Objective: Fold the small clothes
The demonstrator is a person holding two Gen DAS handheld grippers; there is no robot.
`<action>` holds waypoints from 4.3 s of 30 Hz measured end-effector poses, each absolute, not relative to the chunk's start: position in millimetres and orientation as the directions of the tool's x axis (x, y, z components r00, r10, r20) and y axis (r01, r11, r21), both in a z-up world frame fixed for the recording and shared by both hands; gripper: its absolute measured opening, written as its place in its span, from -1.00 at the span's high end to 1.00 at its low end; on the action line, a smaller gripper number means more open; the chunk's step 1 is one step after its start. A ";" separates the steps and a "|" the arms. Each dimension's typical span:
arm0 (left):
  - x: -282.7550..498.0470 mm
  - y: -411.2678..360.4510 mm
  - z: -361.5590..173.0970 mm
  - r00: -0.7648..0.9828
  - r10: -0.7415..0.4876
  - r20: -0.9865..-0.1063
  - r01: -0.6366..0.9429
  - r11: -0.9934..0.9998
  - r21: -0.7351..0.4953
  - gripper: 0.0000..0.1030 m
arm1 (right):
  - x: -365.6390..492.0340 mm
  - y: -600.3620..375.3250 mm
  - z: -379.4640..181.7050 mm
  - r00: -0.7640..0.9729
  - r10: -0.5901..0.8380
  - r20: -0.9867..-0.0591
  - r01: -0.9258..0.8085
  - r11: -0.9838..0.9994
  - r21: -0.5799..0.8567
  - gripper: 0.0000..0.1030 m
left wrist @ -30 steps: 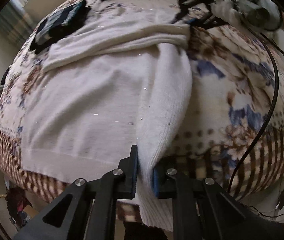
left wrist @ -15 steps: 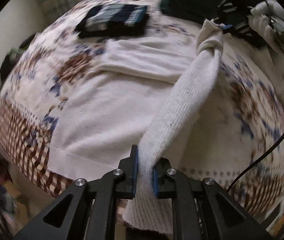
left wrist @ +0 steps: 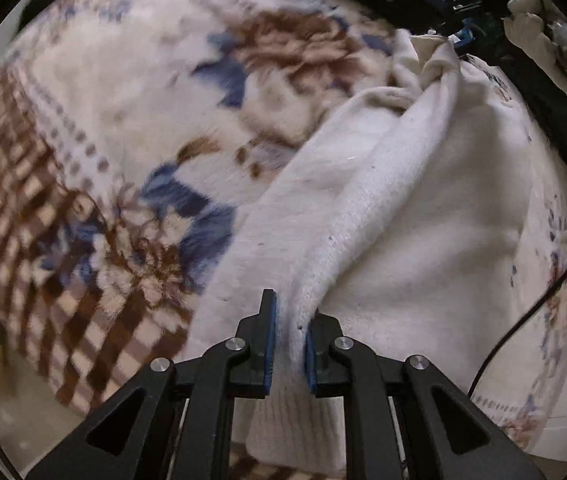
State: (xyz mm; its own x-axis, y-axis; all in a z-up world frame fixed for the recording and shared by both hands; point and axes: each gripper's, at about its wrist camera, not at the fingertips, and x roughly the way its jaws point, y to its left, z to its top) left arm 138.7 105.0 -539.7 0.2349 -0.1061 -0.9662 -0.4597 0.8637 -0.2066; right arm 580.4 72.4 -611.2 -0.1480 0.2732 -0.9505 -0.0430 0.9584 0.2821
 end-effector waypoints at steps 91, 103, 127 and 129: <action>440.3 148.6 -529.7 0.287 -0.382 -0.879 -0.197 0.874 -0.444 -0.19 | 624.1 -203.4 -665.7 0.167 0.597 -0.785 0.192 0.761 0.620 0.07; 411.2 195.8 -531.9 0.304 -0.444 -0.843 -0.277 0.805 -0.525 -0.19 | 448.8 -52.2 -579.8 0.426 0.377 -0.822 -0.847 0.487 -0.215 0.72; 385.4 180.3 -548.0 0.220 -0.346 -0.912 -0.219 0.894 -0.392 -0.20 | 506.6 -68.0 -621.1 0.047 0.316 -0.947 -0.273 0.917 0.293 0.04; 377.4 193.9 -551.5 0.241 -0.413 -0.878 -0.245 0.850 -0.467 -0.20 | 490.7 -68.3 -602.8 0.134 0.296 -0.946 -0.292 0.924 0.248 0.03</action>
State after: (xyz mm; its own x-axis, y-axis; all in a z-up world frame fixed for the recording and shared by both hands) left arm 377.4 193.9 -551.5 0.2410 -0.4129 -0.8783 -0.2450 0.8498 -0.4667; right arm 490.7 -68.3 -602.8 0.1343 0.2961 -0.9457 -0.2920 0.9238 0.2478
